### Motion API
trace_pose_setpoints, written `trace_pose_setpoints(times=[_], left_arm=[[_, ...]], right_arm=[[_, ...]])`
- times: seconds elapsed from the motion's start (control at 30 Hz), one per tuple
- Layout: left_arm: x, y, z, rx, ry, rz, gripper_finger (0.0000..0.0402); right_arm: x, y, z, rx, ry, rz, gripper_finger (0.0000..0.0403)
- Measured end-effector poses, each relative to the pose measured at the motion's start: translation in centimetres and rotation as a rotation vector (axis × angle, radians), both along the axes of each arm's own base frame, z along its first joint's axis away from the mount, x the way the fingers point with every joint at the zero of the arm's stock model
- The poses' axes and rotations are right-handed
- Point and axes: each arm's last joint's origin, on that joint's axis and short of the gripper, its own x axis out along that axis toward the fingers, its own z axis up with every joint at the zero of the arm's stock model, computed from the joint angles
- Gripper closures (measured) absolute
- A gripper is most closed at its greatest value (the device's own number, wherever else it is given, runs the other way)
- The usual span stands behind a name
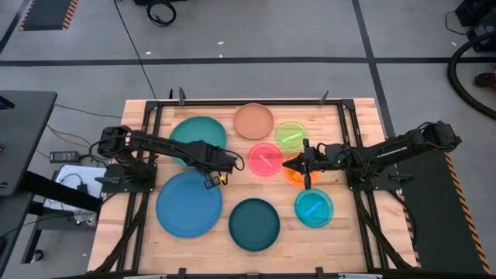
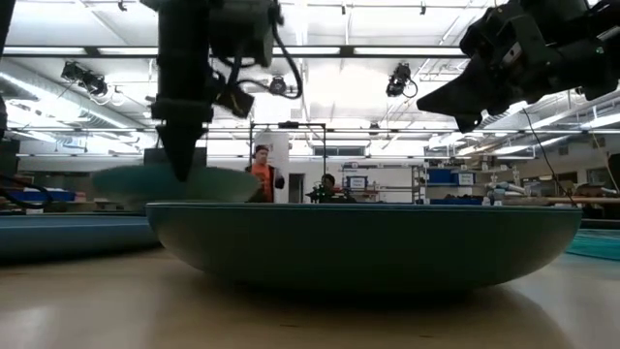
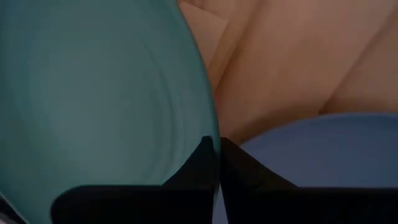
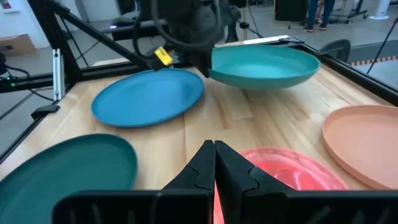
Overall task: Stack plastic plates
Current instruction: Stack the green plate on top of the blue plate
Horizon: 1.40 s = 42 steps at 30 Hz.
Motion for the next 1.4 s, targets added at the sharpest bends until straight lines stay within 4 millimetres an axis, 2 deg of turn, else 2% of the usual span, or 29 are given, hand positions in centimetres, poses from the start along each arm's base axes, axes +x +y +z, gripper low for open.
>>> trace_pose_setpoints(times=[0.17,0.33,0.7,0.9,1.07,1.4], left_arm=[[0.0,-2.2,2.1,0.011,0.01,0.013,0.0388],[-0.3,-6.0,3.7,-0.018,-0.033,-0.01,0.0388],[-3.8,-14.7,3.8,-0.134,-0.073,0.044,0.0388],[-4.9,-18.4,2.4,-0.203,-0.025,0.114,0.0388],[-3.9,-20.6,1.2,-0.201,0.024,0.113,0.0388],[-2.1,-22.1,-2.1,-0.112,0.117,0.09,0.0389]], right_arm=[[0.0,0.0,0.0,-0.026,0.002,0.005,0.0391],[0.0,0.0,-0.1,-0.055,0.009,0.012,0.0391],[-0.1,-0.4,-0.2,-0.156,0.029,-0.053,0.0391],[0.0,-1.7,0.4,-0.209,-0.015,-0.117,0.0391],[0.0,-2.8,0.7,-0.211,-0.046,-0.172,0.0391],[-0.1,-4.2,1.0,-0.2,-0.079,-0.141,0.0391]])
